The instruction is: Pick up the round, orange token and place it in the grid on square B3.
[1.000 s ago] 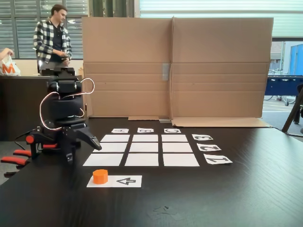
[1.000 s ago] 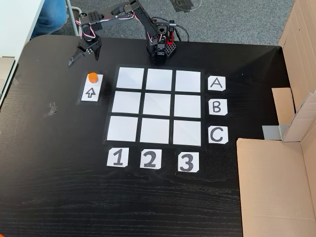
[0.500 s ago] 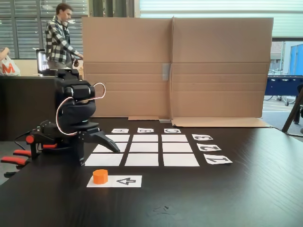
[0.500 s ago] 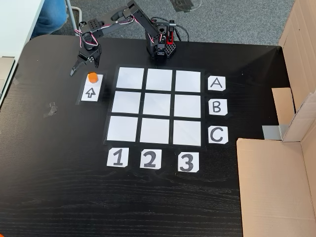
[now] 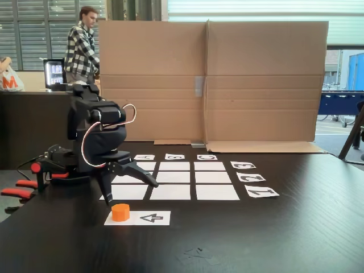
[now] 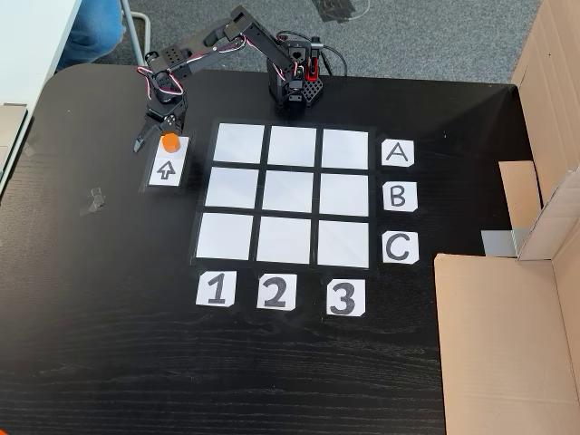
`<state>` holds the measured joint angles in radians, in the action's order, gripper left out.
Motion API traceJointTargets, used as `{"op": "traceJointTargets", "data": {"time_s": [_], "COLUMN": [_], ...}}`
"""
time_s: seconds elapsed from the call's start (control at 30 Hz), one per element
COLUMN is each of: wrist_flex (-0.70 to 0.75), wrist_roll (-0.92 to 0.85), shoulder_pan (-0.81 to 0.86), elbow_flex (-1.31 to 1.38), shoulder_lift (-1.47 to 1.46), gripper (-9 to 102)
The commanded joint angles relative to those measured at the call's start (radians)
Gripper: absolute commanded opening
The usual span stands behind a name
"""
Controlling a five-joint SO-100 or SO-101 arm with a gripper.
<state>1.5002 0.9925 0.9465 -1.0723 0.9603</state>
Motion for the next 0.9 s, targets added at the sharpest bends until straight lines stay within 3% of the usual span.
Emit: {"op": "traceJointTargets", "data": {"time_s": [0.0,0.4,0.53,0.6,0.87], "wrist_flex": [-0.009,-0.011,-0.005,-0.003,0.028], "wrist_roll": [0.009,0.014,0.009,-0.008,-0.032], "shoulder_pan": [-0.015,-0.023,-0.020,-0.020,-0.015], "elbow_flex": [0.040,0.080,0.094,0.097,0.101], "shoulder_lift": [-0.003,-0.051,-0.061,-0.061,-0.071], "gripper": [73,71,40,17,-1]}}
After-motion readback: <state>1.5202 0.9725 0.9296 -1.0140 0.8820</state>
